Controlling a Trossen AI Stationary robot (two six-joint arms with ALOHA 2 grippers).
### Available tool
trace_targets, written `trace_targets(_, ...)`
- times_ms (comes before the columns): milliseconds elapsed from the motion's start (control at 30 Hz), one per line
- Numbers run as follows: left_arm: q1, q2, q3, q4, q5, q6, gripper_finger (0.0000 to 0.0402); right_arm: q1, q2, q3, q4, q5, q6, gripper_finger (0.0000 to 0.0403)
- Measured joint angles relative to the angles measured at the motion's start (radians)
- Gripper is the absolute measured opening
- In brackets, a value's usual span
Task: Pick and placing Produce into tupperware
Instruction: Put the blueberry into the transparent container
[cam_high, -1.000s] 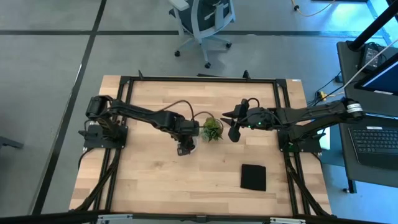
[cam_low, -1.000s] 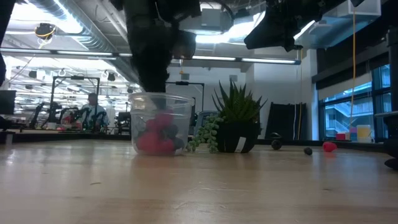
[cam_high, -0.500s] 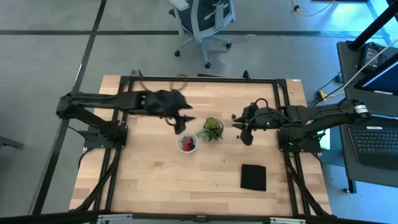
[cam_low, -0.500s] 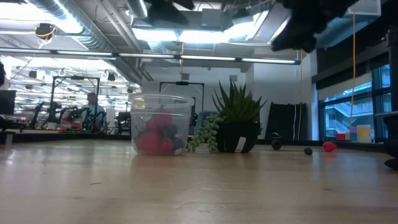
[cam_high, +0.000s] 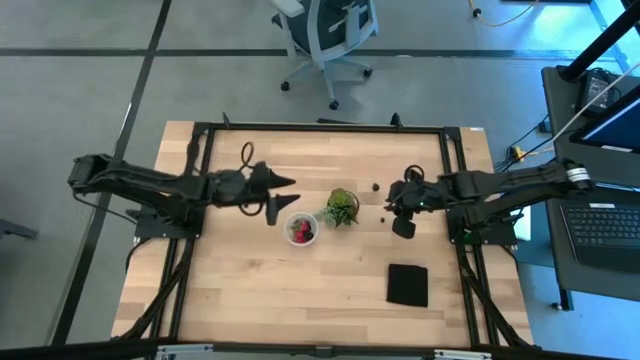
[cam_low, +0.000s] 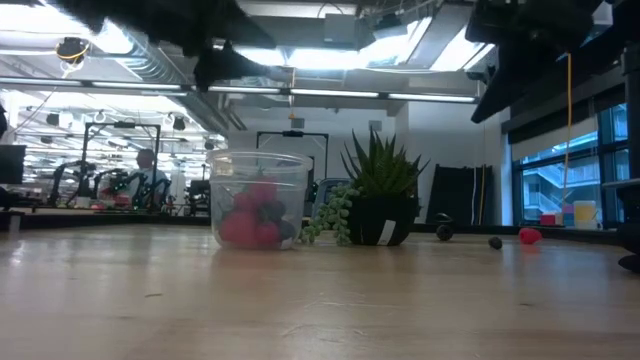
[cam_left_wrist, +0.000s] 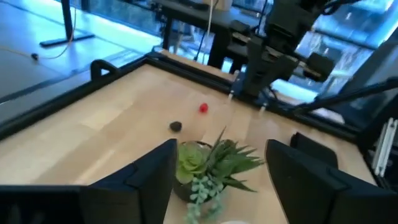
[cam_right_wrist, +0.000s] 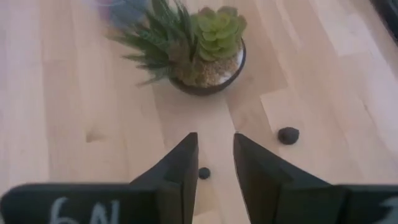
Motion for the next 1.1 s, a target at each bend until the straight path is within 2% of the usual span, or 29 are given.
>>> trace_targets(133, -0.037, 0.001, -0.147, 0.206, 0.0, -0.022, 0.0236, 0.0, 0.005, -0.026, 0.033, 0.006, -0.048, 0.0103)
trace_targets(233, -0.06, 0.0, -0.217, 0.28, 0.0, -0.018, 0.0236, 0.005, 0.004, -0.088, 0.049, 0.007, -0.065, 0.0104)
trace_targets(400, -0.079, 0.001, -0.28, 0.299, -0.067, -0.073, 0.0236, 0.005, 0.004, -0.224, 0.184, 0.006, -0.064, 0.0119)
trace_targets(600, -0.129, 0.001, -0.337, 0.356, -0.241, -0.084, 0.0236, 0.005, 0.003, -0.321, 0.286, 0.007, -0.038, 0.0189)
trace_targets(800, -0.162, 0.001, -0.374, 0.376, -0.267, -0.116, 0.0236, 0.005, 0.003, -0.377, 0.34, 0.007, 0.038, 0.0245)
trace_targets(1100, -0.213, -0.001, -0.389, 0.375, -0.399, -0.125, 0.0236, 0.005, 0.003, -0.427, 0.448, 0.006, 0.089, 0.025)
